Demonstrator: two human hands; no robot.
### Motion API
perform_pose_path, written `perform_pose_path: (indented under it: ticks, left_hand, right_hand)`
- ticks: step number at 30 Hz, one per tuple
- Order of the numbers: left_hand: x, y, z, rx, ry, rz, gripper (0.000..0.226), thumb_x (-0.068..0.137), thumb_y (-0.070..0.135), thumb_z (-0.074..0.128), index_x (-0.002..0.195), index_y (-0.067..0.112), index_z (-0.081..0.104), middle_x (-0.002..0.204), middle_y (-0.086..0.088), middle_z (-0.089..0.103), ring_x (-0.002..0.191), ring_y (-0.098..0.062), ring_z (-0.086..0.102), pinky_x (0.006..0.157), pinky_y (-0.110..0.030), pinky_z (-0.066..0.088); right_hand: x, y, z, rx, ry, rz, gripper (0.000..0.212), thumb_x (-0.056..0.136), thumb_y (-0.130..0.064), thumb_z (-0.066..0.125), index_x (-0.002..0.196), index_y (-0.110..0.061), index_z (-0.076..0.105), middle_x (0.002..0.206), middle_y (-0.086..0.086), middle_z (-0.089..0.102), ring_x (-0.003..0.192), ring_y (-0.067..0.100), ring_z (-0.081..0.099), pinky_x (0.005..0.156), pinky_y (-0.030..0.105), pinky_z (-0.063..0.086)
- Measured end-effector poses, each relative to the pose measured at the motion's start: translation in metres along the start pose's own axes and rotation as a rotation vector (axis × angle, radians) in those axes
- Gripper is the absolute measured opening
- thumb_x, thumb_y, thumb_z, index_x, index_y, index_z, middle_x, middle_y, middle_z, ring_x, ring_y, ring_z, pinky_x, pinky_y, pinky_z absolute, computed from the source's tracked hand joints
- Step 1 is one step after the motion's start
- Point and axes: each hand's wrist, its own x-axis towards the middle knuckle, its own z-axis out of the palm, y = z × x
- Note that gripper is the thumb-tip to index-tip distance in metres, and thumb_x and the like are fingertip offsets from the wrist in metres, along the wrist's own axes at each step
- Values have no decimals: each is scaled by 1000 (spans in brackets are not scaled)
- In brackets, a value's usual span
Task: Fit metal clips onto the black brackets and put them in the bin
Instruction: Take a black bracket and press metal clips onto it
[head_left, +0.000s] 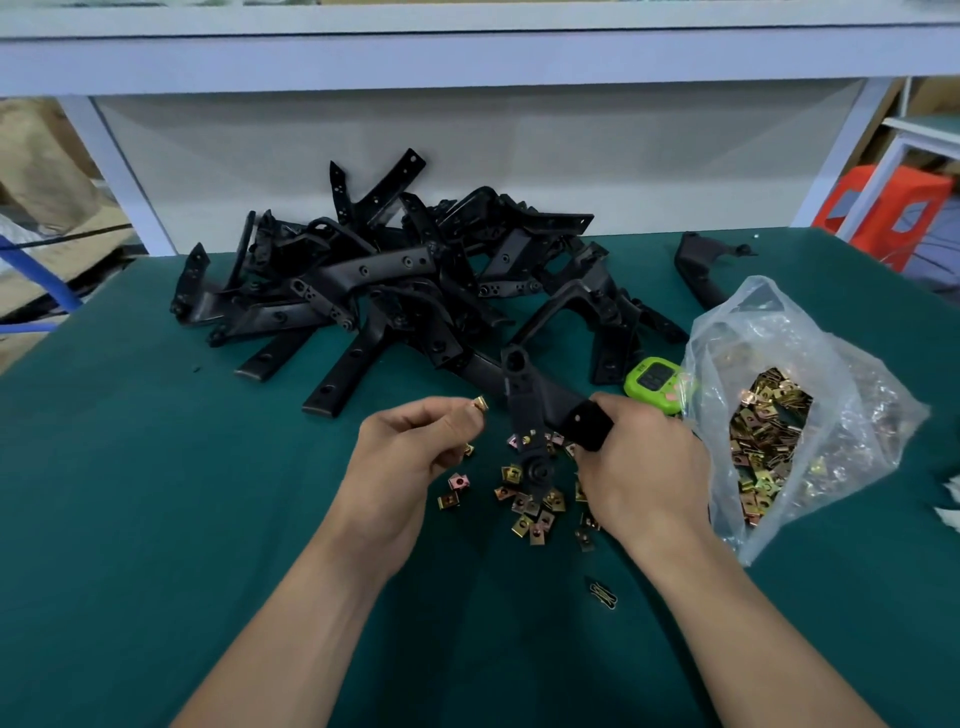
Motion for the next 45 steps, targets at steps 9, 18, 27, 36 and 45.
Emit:
perform_pose_path:
  ticks: [9, 18, 27, 36, 45]
  left_hand:
    - [-6, 3, 9, -31, -4, -67, 13, 80, 30, 76, 81, 18, 82, 79, -7, 74, 61, -12, 62, 54, -19, 49]
    - [-5, 6, 4, -246, -56, -18, 21, 72, 5, 82, 89, 16, 82, 82, -9, 73, 73, -15, 70, 65, -21, 56]
    - [-7, 15, -2, -158, -43, 46, 18, 72, 10, 78, 87, 18, 83, 79, -6, 75, 72, -14, 71, 65, -22, 56]
    - [-8, 27, -10, -124, 77, 14, 15, 72, 6, 82, 83, 17, 84, 77, -11, 75, 67, -15, 73, 60, -21, 57]
    - [-11, 27, -1, -171, 169, -10, 19, 86, -2, 73, 79, 14, 81, 89, -15, 79, 77, -21, 76, 68, -23, 60]
  right_hand:
    - [0, -3, -1, -67, -17, 5, 24, 75, -9, 73, 67, -25, 57, 50, -11, 43, 54, 25, 40, 49, 31, 23]
    - [-3, -4, -3, -88, -45, -36, 28, 74, -6, 71, 64, -23, 50, 50, -10, 42, 47, 17, 34, 45, 26, 17]
    - [-8, -11, -5, -159, -73, -69, 23, 76, -6, 64, 69, -22, 48, 57, -8, 47, 54, 21, 41, 45, 26, 17]
    - [-15, -27, -8, -287, -37, -50, 22, 80, -6, 61, 74, -23, 47, 57, -6, 48, 51, 19, 42, 46, 30, 18]
    - [-19, -32, -5, -318, -82, -29, 21, 83, -13, 64, 76, -25, 49, 54, -7, 42, 46, 12, 28, 45, 30, 15]
